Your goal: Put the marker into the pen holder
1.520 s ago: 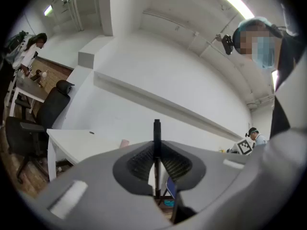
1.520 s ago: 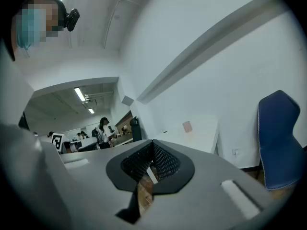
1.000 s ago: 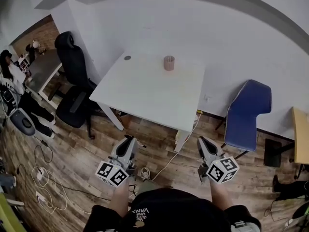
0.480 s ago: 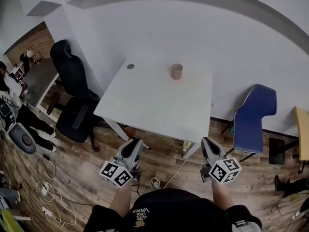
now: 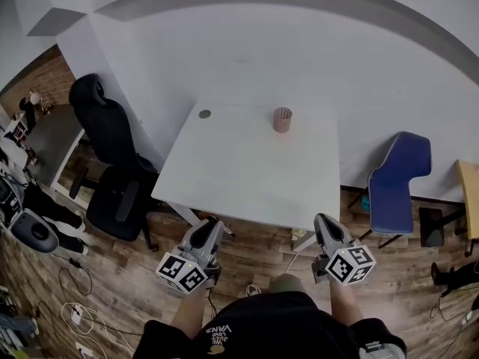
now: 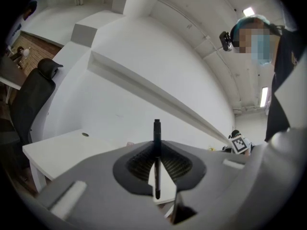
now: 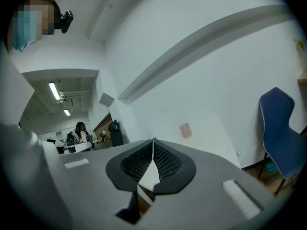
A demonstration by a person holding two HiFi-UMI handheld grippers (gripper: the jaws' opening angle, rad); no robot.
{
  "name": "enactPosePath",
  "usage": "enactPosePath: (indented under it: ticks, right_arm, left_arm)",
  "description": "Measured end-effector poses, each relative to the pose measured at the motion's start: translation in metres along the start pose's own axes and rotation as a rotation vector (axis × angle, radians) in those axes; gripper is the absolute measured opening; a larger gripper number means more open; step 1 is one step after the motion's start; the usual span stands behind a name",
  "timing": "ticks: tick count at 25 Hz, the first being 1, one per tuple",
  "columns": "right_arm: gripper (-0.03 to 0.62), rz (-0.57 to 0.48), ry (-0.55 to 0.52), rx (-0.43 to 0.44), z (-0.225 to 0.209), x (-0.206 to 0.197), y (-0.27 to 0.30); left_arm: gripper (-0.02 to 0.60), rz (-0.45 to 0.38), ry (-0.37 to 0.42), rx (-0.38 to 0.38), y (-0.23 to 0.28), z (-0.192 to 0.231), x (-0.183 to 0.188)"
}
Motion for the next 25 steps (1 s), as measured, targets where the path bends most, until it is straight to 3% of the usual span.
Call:
enactPosePath:
  ticks: [12,25]
  right_arm:
    - [0.002,0.053,0.005,-0.013,-0.010,-0.001,0.060]
    - [0.002,0.059,0.025,-0.007,-0.069,0.028,0.134]
  left_arm:
    - [0.092,0.010,-0.050,0.039,0.023,0.050,-0.002]
    - [0.091,0.017,0.014,0.030,0.128,0.090,0.028]
Point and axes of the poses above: the fingertips, and each gripper's own axes: y forward along the fingers, z to its left, x out of its top, the point moved 6 cm from there along -y, backward along the fingers, and after that the axes turned 4 degrees about -x, right-handed, at the moved point
